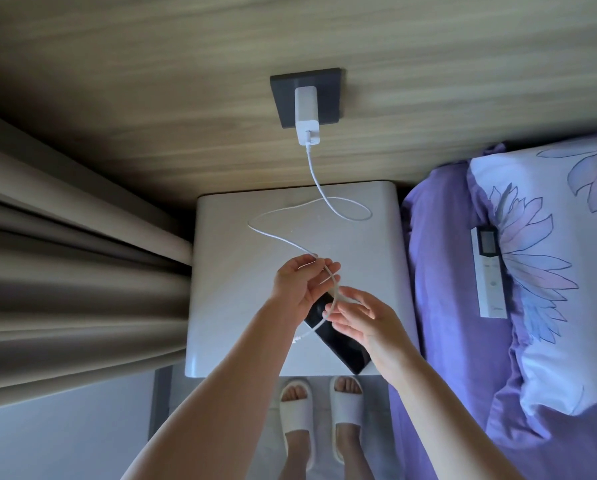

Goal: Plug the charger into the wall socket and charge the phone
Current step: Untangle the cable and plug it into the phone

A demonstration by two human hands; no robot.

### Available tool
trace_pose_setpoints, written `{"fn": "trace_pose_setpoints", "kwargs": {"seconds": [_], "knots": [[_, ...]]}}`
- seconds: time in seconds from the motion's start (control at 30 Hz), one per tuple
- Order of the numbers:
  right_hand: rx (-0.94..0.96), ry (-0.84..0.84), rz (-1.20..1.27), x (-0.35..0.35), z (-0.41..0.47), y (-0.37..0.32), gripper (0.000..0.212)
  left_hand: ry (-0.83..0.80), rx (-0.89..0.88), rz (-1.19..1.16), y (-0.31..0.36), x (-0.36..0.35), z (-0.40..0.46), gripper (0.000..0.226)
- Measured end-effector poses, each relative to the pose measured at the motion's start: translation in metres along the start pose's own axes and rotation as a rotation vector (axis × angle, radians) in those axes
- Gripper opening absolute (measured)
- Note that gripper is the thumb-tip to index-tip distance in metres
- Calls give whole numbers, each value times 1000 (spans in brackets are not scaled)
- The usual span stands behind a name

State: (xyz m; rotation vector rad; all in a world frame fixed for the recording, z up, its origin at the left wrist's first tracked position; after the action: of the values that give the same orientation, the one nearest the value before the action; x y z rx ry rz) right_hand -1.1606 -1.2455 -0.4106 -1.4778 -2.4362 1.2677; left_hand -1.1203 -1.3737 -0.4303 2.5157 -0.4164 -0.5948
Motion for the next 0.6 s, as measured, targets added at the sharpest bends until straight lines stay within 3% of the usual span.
{"fn": "trace_pose_setpoints", "kwargs": {"seconds": [0.1,0.2,0.3,0.43,0.6], "knots": [[-10,-61,206,4,-1,-1,35,34,-3,23,3,4,6,9],[-9,-136,232,6,-3,-5,40,38,16,67,0,7,9,9],[71,-116,148,7,-2,-15,25,60,33,113,-5,13,10,14],[237,73,-10,22,0,-37,6,96,83,175,-23,22,5,9],[341,40,-220,18,7,-54,15,128,142,348,-50,31,-4,15]]}}
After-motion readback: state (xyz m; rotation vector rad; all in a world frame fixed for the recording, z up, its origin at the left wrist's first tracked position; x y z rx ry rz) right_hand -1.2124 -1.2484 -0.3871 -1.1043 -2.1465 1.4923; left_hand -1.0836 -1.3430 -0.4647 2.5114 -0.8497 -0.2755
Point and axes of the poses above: each hand's wrist, its own z-axis towards the middle knuckle, its own x-axis out of the back of the hand, y = z × x, the point moved 8 cm from there along z, towards the middle knuckle, and after that the axes turned 6 degrees about z, right-handed, at the moved point
